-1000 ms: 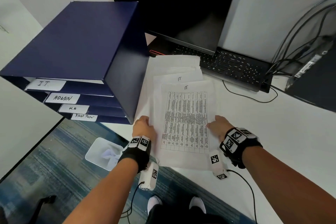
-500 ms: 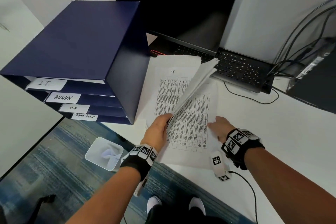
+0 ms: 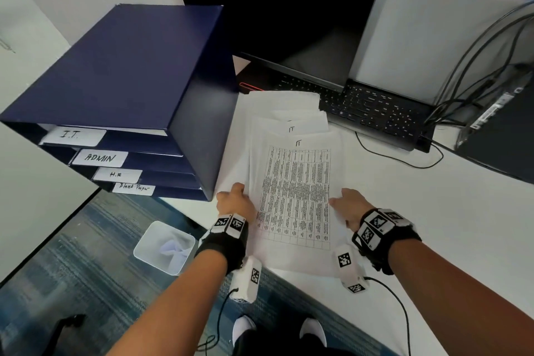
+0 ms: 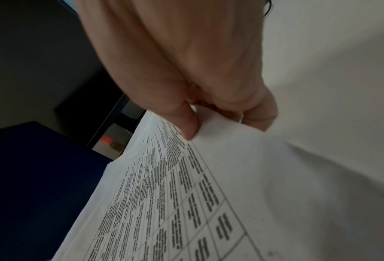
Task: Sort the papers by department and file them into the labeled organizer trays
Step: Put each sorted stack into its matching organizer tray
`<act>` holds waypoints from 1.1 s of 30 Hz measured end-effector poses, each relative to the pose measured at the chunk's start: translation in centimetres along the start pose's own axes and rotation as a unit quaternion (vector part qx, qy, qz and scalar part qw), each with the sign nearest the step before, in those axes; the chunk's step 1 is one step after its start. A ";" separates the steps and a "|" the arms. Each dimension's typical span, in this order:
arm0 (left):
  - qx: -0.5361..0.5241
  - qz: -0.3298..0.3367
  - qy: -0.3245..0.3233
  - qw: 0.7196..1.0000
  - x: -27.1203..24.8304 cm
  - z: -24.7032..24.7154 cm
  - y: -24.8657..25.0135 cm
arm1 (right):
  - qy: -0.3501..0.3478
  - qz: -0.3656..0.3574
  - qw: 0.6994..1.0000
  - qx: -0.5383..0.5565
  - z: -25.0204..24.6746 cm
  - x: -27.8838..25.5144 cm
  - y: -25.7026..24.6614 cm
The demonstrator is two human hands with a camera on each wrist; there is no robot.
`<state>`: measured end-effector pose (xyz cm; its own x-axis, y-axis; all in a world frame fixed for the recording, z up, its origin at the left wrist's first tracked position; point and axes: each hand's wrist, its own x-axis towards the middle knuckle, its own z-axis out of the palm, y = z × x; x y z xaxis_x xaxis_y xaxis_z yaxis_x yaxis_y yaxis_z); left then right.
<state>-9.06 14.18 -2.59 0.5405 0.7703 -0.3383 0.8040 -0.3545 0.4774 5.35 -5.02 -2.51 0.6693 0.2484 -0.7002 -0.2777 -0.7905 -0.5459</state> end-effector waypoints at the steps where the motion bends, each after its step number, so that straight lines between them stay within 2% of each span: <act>1: -0.023 0.011 0.003 1.000 0.1 -0.2 0.1 | -0.001 0.000 1.000 -0.004 0.0 -0.1 0.0; 6: -0.175 0.131 0.054 0.974 -0.9 -0.4 0.0 | 0.000 -0.001 0.999 -0.044 -0.3 -0.1 -0.2; 9: -0.160 0.243 0.054 0.955 -1.3 0.0 -0.3 | -0.001 0.000 0.998 -0.057 -0.2 -0.1 -0.3; 11: -0.149 0.316 0.027 0.936 -2.0 0.3 -0.3 | -0.002 -0.003 0.998 -0.061 -0.1 0.2 -0.2; 13: -0.140 0.343 0.004 0.929 -2.7 0.5 -0.3 | -0.003 0.006 0.998 -0.058 -0.1 0.3 -0.3; 15: -0.143 0.325 0.027 0.934 -3.0 0.5 0.1 | -0.002 0.014 0.999 -0.041 -0.1 0.4 -0.6; 17: -0.156 0.266 0.055 0.950 -2.8 0.0 0.5 | 0.006 0.019 1.000 -0.017 0.1 0.4 -0.7; 20: -0.187 0.131 0.040 0.973 -2.2 -0.9 0.2 | 0.022 0.044 0.998 0.037 0.3 0.4 -0.6; 22: -0.206 0.070 0.005 0.976 -1.7 -1.2 -0.6 | 0.043 0.065 0.993 0.086 0.3 0.4 -0.9; 23: -0.214 0.056 -0.021 0.975 -1.3 -1.3 -1.2 | 0.051 0.079 0.989 0.110 0.0 0.0 -1.2; 24: -0.214 0.045 -0.052 0.974 -1.2 -1.6 -1.6 | 0.056 0.067 0.994 0.063 0.0 -0.1 -1.0; 25: -0.214 0.036 -0.082 0.973 -1.0 -1.6 -2.2 | 0.067 0.010 0.996 -0.065 0.1 0.4 -0.9; 26: -0.205 0.026 -0.111 0.972 -0.9 -1.8 -2.6 | 0.061 -0.016 0.990 -0.126 0.2 0.9 -0.7; 28: -0.192 0.003 -0.158 0.969 -0.8 -2.1 -3.0 | 0.073 -0.021 0.990 -0.118 0.3 1.4 -0.8; 30: -0.202 -0.028 -0.156 0.967 -0.8 -2.4 -2.7 | 0.084 -0.012 0.994 -0.064 0.2 0.9 -1.3; 32: -0.198 -0.038 -0.115 0.973 -0.4 -2.5 -2.1 | 0.076 0.005 0.997 0.014 0.0 -0.5 -2.5; 33: -0.184 -0.035 -0.097 0.977 -0.2 -2.5 -1.6 | 0.075 -0.003 0.997 -0.018 0.2 -0.4 -2.4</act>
<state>-11.10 15.93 -1.31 0.5523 0.6586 -0.5110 0.7162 -0.0612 0.6952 5.62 -3.11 -0.99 0.7669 0.1698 -0.6189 -0.2502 -0.8090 -0.5320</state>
